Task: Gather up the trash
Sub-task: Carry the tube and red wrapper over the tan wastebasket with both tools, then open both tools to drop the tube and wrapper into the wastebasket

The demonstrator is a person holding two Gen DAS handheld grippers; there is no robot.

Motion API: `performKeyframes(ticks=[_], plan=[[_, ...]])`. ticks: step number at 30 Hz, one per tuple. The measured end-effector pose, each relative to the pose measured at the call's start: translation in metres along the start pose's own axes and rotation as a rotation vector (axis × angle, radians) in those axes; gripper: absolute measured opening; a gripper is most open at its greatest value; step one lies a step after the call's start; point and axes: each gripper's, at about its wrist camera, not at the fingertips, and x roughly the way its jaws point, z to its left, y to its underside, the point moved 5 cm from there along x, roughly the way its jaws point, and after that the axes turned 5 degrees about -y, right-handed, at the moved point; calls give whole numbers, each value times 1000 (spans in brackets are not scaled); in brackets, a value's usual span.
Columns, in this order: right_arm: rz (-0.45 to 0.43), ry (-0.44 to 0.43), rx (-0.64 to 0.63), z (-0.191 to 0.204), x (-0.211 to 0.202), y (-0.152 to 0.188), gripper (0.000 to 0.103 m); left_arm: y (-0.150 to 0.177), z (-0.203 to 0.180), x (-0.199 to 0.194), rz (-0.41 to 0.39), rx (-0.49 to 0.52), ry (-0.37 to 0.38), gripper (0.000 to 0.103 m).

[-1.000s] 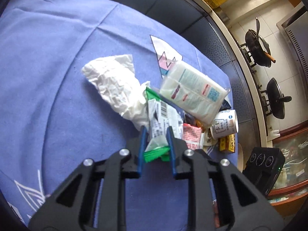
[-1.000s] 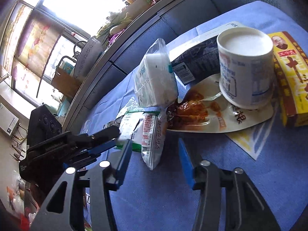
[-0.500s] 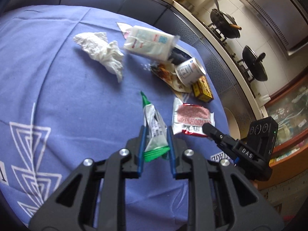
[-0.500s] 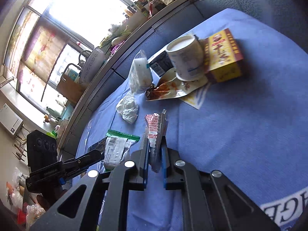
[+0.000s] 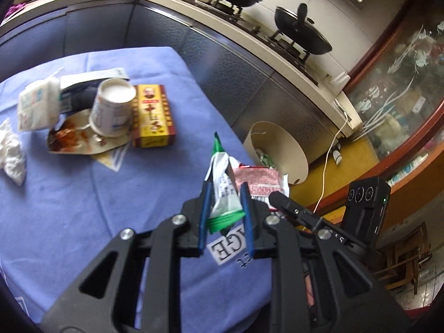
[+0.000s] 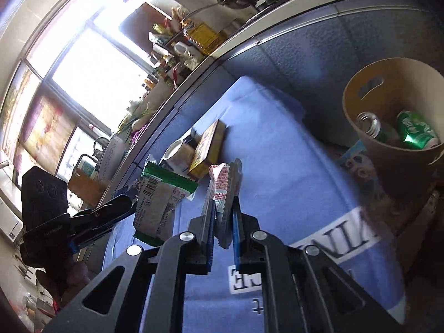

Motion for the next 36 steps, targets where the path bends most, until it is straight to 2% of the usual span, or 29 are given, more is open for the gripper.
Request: performKeyframes(ticks=[5,13,22,31,33,34,35,36], plan=[[-98,56,32,-38,-39,-25,11,-21,-51,35,23,76,26,20],[-232,215,58,-112,-85,-65,11,-54,-119,103,55,189,19,20],[-224,353,22,-162,-84,-70,11,-64,-162,181,130,239,14,20],[-163,398,3,-176,-65,-69,12,-46,-168,230,204,281,-46,20],[-154,419,-4,-177,-60,-68,15,-43,-166,239,219,282,-73,22],[-153,434,-12,-176,-59,-68,20,-40,-165,243,236,286,-83,29],[-155,451,-22,-175,-57,-68,32,-37,-164,246,251,290,-90,34],[-167,464,-30,-174,-58,-68,40,-34,-163,247,251,296,-103,44]])
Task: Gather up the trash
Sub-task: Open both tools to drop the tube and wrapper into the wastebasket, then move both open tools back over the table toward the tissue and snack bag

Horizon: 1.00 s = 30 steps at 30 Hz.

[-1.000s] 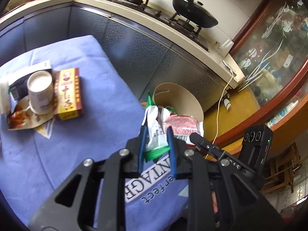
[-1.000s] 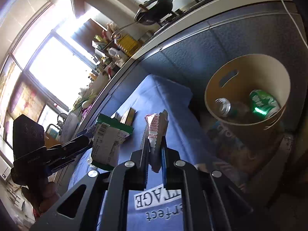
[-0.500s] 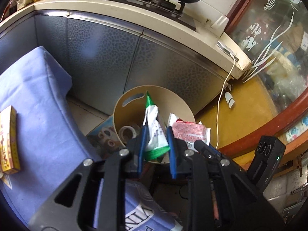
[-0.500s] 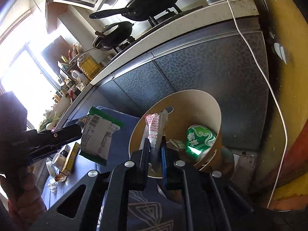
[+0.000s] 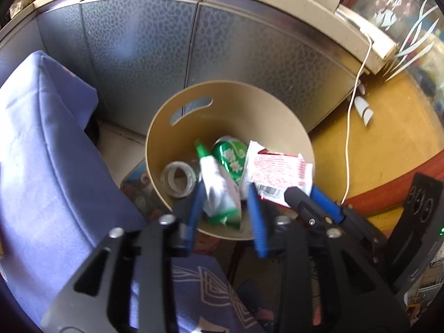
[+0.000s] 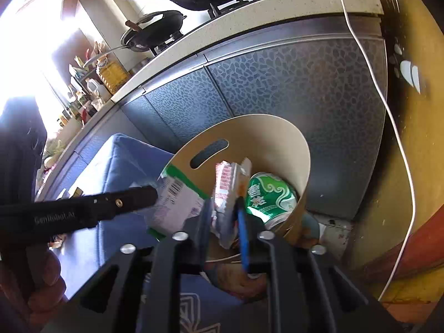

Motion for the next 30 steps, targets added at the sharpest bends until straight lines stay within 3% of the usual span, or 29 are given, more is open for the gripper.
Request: performKeyframes(ticks=[2,8,13,18,24,30], plan=[[-33,19,-7,1,-4,0,62,1,4,-3,-29,-11,-26,49],[-96,-4,15,9,-22,-2,64,12,13,-31,-87,0,-34,50],[-95,-62,-3,46,-31,7,64,50,40,-75,-188,24,-124,50],[-48,-139,-98,111,-25,34,64,118,106,-117,-238,-74,-249,51],[103,-229,-240,194,7,76,64,217,210,-164,-232,-280,-435,51],[236,-228,-393,261,32,122,64,306,300,-203,-209,-498,-589,51]])
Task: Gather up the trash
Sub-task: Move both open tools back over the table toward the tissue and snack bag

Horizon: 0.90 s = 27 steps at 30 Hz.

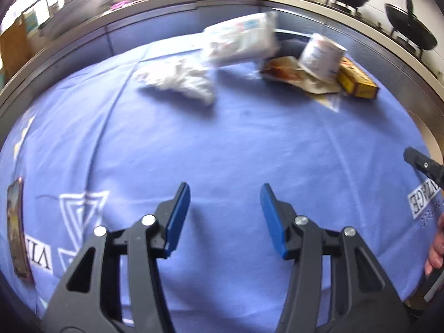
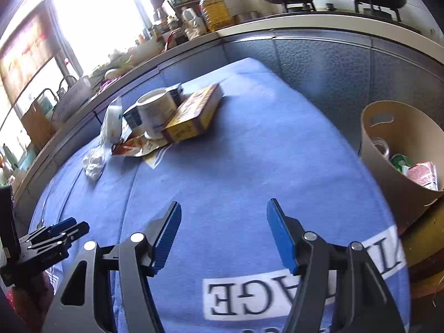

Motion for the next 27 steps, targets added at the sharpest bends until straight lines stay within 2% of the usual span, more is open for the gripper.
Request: performKeyframes(ticks=[2,6,8,12,14,17,22,27], plan=[[24,8,-47,21,8,8,64,9,33,1,-5,-41,-32,51],[53,8,-126,57,16,22,64,22,77,-1,-27,-97,-68,51],[71,-4,-150,70,21,27,64,27,92,0,-41,-119,-76,57],[96,-10,-202,93,30,31,64,36,113,-4,-81,-134,-127,70],[104,-16,-223,103,35,31,64,36,120,-1,-74,-169,-96,70],[105,-14,-260,120,47,23,64,36,123,-2,-77,-172,-101,70],[10,105,-439,151,79,-15,64,35,121,-1,-79,-174,-98,70],[41,208,-562,166,128,-47,64,37,121,-2,-82,-175,-94,70]])
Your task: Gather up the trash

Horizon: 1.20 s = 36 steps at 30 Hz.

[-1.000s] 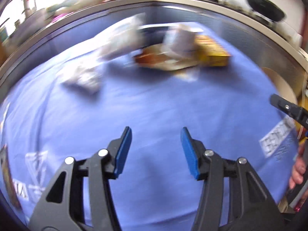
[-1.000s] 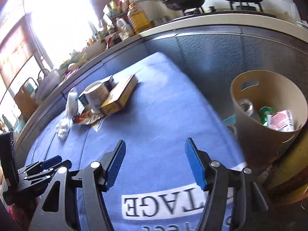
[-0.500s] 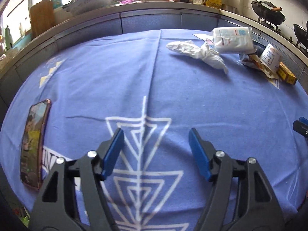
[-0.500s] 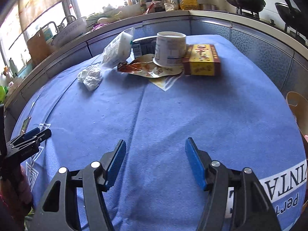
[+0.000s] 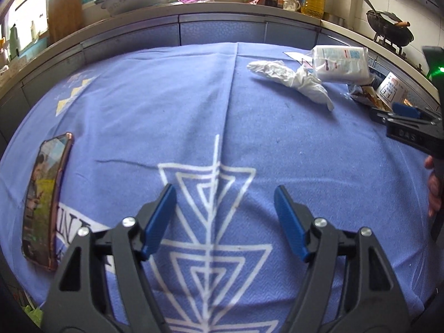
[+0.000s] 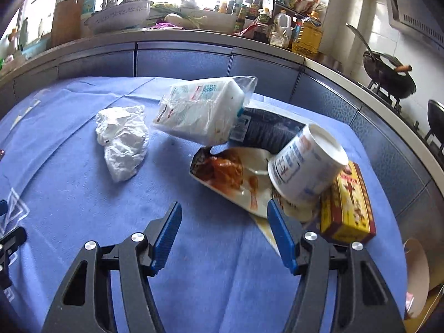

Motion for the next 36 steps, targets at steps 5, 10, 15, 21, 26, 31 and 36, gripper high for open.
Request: performKeyframes(ticks=[5,10,15,21,26,31,36], plan=[[13,9,-53,-3,18,-8,22,0,0,0,0,-1,1,70],[-34,-103,-52,15,-19,21,14,0,0,0,2,-1,4,71],[-50,-223,-78,46,-63,69,15,-6,-6,-1,24,8,80,74],[-7,-426,77,47,-64,81,57,-69,-37,6,53,-7,254,75],[-20,-507,148,44,-68,82,66,-123,-59,52,171,-93,316,75],[-29,-535,201,36,-70,80,66,-139,-71,95,265,-172,269,75],[-31,-540,209,37,-73,79,66,-138,-85,98,194,-68,122,27]])
